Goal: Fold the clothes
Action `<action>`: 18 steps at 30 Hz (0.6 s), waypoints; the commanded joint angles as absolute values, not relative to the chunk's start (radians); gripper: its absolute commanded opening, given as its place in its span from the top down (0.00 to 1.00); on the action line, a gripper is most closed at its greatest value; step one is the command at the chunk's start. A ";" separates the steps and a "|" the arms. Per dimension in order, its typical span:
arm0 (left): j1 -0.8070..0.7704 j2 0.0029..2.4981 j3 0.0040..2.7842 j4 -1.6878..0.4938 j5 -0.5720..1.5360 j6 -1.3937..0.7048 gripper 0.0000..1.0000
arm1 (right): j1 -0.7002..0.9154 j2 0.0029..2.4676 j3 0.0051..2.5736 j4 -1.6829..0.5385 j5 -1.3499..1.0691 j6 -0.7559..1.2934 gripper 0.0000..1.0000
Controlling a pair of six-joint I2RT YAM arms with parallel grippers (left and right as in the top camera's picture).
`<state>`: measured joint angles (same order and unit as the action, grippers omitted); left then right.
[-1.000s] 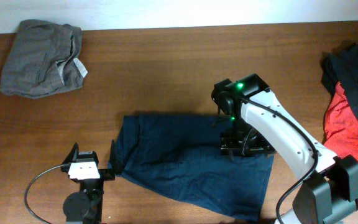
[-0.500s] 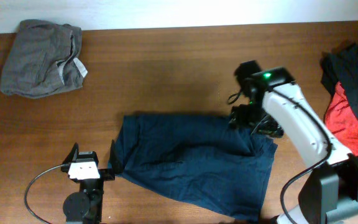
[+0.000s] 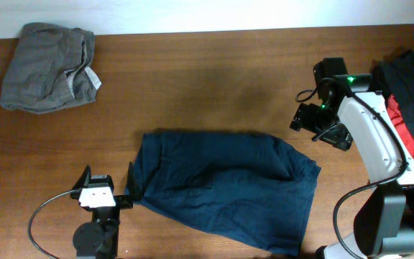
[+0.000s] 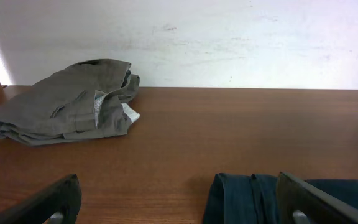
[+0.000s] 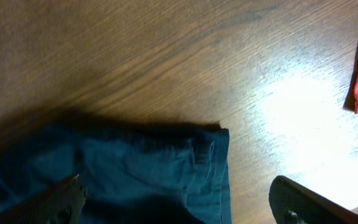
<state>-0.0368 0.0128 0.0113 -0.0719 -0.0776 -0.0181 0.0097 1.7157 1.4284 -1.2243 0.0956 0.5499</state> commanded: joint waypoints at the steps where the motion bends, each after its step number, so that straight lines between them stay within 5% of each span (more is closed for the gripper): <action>1: -0.031 0.007 0.009 -0.076 -0.067 0.001 0.01 | -0.001 1.708 1.432 -1.222 0.097 0.549 0.01; 10: -0.031 0.038 0.039 0.365 0.038 -0.007 0.01 | -0.001 1.705 1.432 -1.217 0.086 0.524 0.01; 18: -0.031 0.414 0.439 0.070 0.058 -0.006 0.01 | -0.001 1.705 1.432 -1.206 0.086 0.524 0.01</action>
